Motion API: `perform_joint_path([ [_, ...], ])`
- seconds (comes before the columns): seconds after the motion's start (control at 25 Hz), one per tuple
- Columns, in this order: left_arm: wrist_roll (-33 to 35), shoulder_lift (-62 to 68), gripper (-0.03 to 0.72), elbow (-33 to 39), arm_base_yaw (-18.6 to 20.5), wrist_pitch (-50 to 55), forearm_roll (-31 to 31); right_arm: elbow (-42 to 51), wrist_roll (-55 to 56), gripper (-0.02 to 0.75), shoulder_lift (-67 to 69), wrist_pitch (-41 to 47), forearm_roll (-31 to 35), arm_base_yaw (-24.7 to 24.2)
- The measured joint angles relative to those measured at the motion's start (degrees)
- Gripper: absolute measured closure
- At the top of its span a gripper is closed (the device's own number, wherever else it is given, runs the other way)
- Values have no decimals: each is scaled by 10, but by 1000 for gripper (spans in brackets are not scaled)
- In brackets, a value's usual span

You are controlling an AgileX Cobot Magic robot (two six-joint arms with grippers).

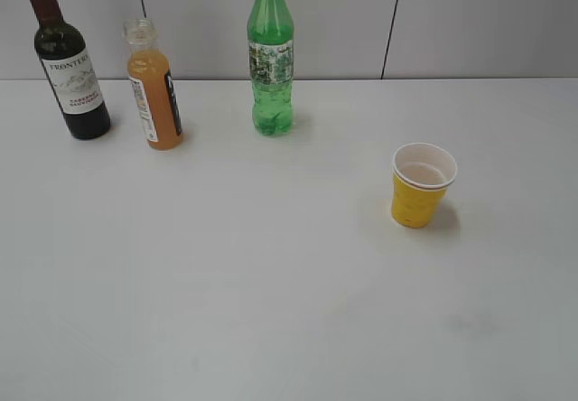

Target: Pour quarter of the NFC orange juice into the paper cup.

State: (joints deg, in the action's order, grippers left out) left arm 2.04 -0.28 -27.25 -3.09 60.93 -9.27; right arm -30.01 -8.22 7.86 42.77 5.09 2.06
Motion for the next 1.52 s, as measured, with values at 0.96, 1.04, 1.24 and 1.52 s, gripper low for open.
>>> perform_joint_path([
  [0.96,0,0,95,0,0,1,5,-1,-139,134,560,-575,166,184],
  [1.04,0,0,96,0,0,1,5,5,-104,134,600,-618,165,213],
  [1.24,0,0,99,0,0,1,6,70,16,134,664,-745,140,225],
  [1.52,0,0,100,0,0,1,6,158,99,94,761,-913,55,225],
])
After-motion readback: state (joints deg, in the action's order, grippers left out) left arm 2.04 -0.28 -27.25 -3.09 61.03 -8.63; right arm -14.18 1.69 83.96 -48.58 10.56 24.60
